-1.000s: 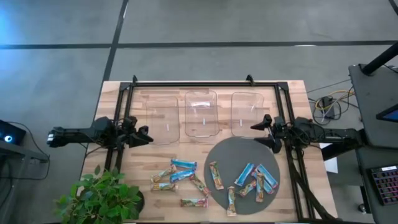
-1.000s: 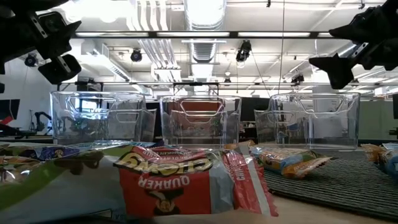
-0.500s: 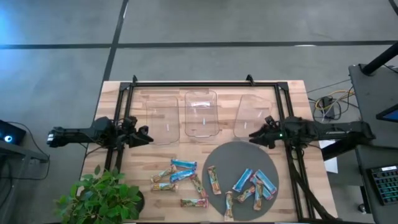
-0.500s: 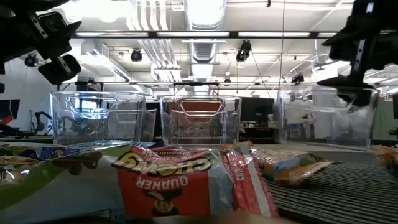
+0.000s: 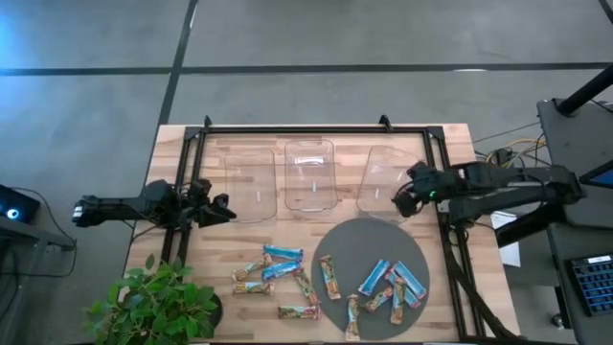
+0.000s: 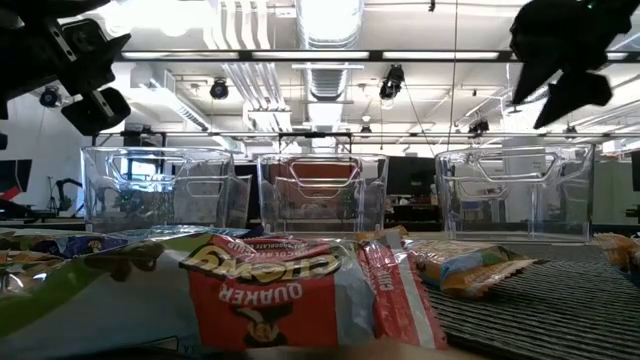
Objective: Pick and place Granola Bars by type
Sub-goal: Put the red granola bar into the right transparent bin
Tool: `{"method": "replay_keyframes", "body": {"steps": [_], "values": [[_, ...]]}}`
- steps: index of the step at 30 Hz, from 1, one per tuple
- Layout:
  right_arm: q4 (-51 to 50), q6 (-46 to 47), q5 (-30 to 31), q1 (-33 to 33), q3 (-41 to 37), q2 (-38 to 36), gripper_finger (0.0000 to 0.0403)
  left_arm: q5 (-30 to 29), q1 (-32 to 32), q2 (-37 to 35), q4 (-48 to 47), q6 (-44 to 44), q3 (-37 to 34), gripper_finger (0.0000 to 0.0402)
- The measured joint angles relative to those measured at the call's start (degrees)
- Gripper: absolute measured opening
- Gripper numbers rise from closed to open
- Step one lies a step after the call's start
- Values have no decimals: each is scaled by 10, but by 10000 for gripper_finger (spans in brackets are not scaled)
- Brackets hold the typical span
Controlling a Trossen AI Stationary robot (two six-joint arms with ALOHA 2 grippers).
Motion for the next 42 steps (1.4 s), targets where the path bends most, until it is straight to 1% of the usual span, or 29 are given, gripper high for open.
{"method": "replay_keyframes", "body": {"steps": [3, 5, 7, 9, 13, 18, 21, 24, 28, 30, 33, 36, 42], "values": [[-66, 65, -53, 40, 32, 68, 305, 0, 0, 0, 0, 0, 0, 142], [-77, 96, -110, 78, 42, 107, 299, 0, 0, 0, 0, 0, 0, 142], [-79, 139, -150, 124, 50, 145, 297, 0, 0, 0, 1, 0, 0, 142], [-79, 192, -162, 176, 58, 178, 299, 0, 0, 0, 0, 0, 0, 142], [-79, 290, -157, 269, 82, 232, 318, 0, 0, 0, 1, 0, 0, 142], [-80, 347, -157, 349, 117, 295, 344, 0, 0, 0, 0, 0, 0, 142], [-80, 354, -180, 372, 131, 334, 352, 0, 0, 0, 0, 0, 0, 142], [-81, 352, -213, 379, 144, 376, 354, 0, 0, 0, -1, 0, 0, 142], [-72, 353, -221, 390, 157, 423, 348, 0, 0, 0, -2, 0, 0, 142], [-71, 347, -236, 391, 155, 436, 342, 0, 0, 0, -3, 0, 0, 142], [-57, 343, -242, 390, 134, 441, 330, 0, 0, 0, -3, 0, 0, 142], [-25, 355, -240, 389, 96, 429, 320, 0, 0, 0, -3, 0, 0, 142], [104, 385, -240, 391, 13, 400, 303, 0, 0, 0, -4, 0, 0, 142]]}}
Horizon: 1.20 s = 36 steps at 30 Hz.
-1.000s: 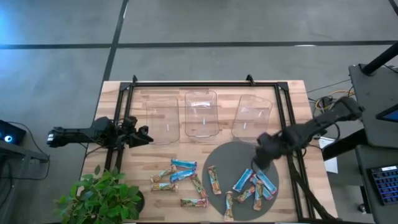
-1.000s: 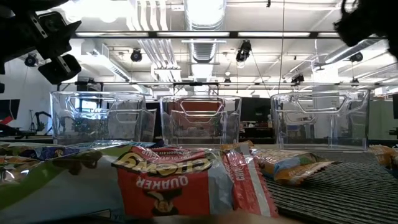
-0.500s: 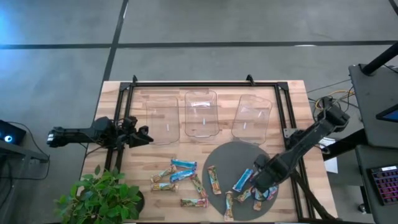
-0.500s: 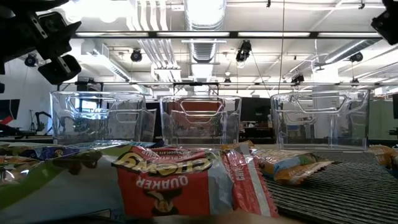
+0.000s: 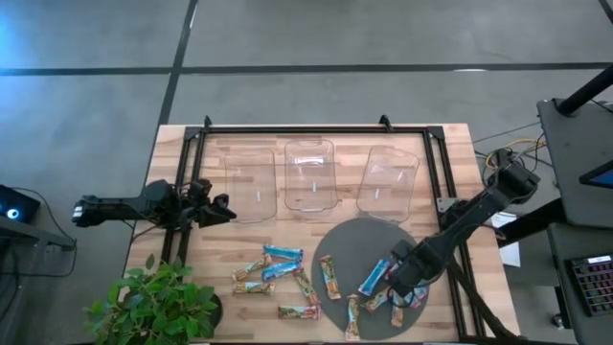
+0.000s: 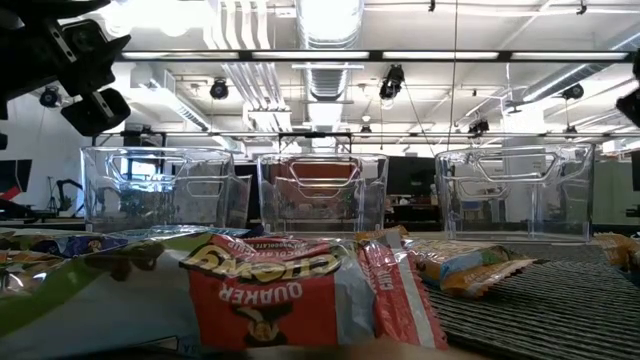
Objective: Pick and place Granola Bars by type
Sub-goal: Put the red granola bar into the right transparent bin
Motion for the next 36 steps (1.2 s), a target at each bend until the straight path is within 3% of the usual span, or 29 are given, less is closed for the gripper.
{"method": "replay_keyframes", "body": {"steps": [13, 29, 36], "values": [[30, -18, 24, -1, -23, 25, 283, 0, 0, 0, -3, 0, 0, 142], [37, 16, 28, -1, -36, 17, 101, 0, 0, 0, -5, 0, 0, 142], [46, 66, 130, -1, -17, -96, 73, 0, 0, 0, -5, 0, 0, 142]]}}
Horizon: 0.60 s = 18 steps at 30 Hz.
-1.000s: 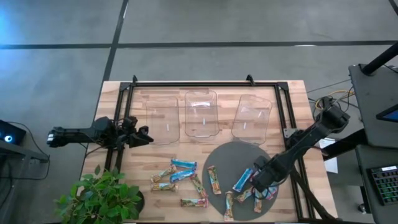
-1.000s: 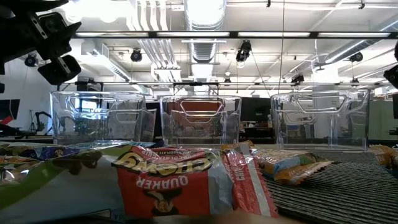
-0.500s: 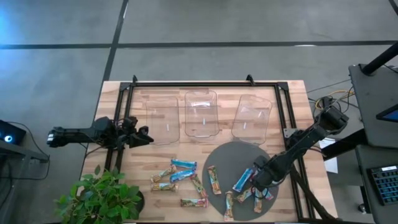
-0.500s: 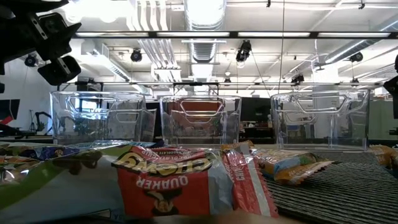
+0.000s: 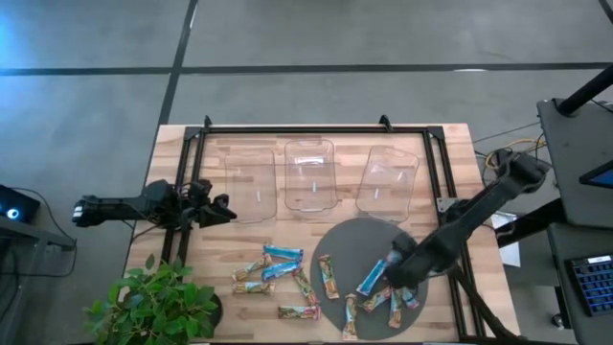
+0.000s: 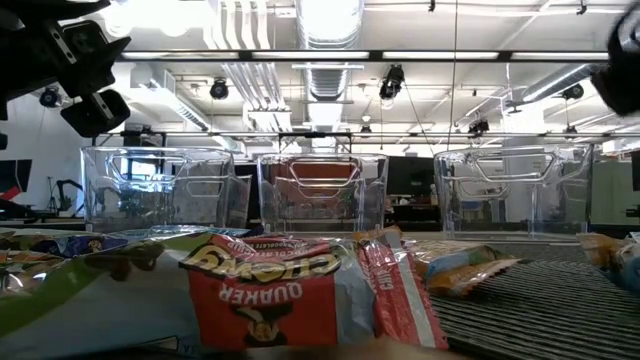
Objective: Pick and place Granola Bars by type
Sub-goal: Put the red granola bar into the right transparent bin
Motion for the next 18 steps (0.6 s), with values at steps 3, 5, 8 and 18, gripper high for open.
{"method": "replay_keyframes", "body": {"steps": [3, 5, 8, 18], "values": [[8, 43, 100, 0, 7, -87, 75, 0, 0, 0, 0, 0, 0, 142], [10, 75, 218, 0, 11, -146, 77, 0, 0, 0, 0, 0, 0, 142], [-2, 122, 425, -8, 13, -220, 77, 0, 0, 0, 0, 0, 0, 142], [-135, 65, 317, -280, 2, -261, 133, 0, 0, 0, -1, 0, 0, 142]]}}
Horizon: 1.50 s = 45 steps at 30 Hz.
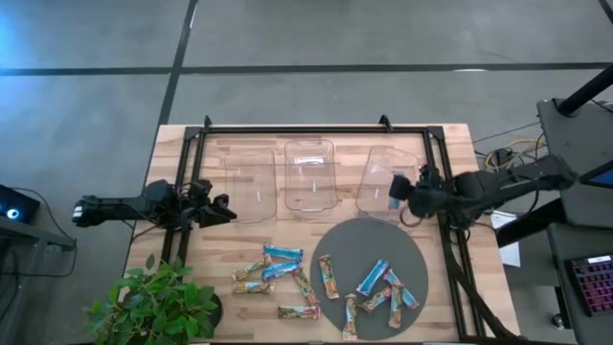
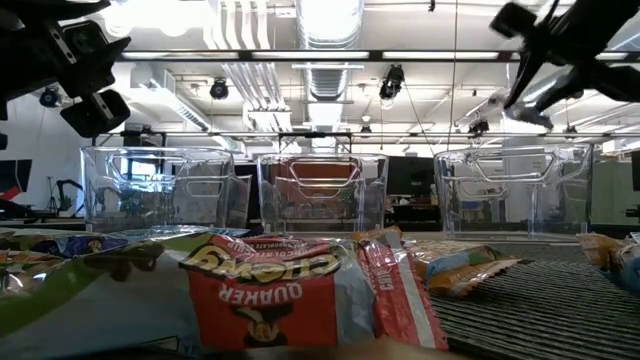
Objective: Pick and place Granola Bars by type
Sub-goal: Put the red granola bar into the right transparent bin
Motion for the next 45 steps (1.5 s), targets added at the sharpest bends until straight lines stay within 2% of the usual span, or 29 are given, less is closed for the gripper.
{"method": "replay_keyframes", "body": {"steps": [3, 6, 7, 9, 11, 12, 14, 18, 20, 23, 27, 32, 37, 42, 45], "values": [[-1, -38, -8, -50, 1, -1, 177, 0, 0, 0, 0, 0, 0, 142], [3, -66, 2, -73, 9, -7, 219, 0, 0, 0, 0, 0, 0, 142], [10, -97, 4, -75, 13, -9, 232, 0, 0, 0, 0, 0, 0, 142], [44, -222, -7, -68, 27, -10, 253, 0, 0, 0, 0, 0, 0, 142], [89, -369, -62, -47, 46, -3, 265, 0, 0, 0, 0, 0, 0, 142], [97, -414, -96, -34, 57, 5, 268, 0, 0, 0, 0, 0, 0, 142], [69, -438, -154, -10, 80, 37, 267, 0, 0, 0, 0, 0, 0, 142], [-82, -396, -248, 57, 116, 126, 253, 0, 0, 0, 0, 0, 0, 142], [-117, -374, -288, 106, 124, 170, 246, 0, 0, 0, -1, 0, 0, 142], [-118, -329, -315, 189, 138, 223, 240, 0, 0, 0, -3, 0, 0, 142], [-113, -214, -330, 287, 156, 282, 240, 0, 0, 0, -3, 0, 0, 142], [-36, -104, -366, 382, 171, 346, 240, 0, 0, 0, -3, 0, 0, 142], [12, -74, -372, 419, 212, 431, 245, 0, 0, 0, -3, 0, 0, 142], [10, -81, -379, 419, 245, 511, 254, 0, 0, 0, -3, 0, 0, 142], [5, -47, -379, 418, 247, 538, 258, 0, 0, 0, -3, 0, 0, 142]]}}
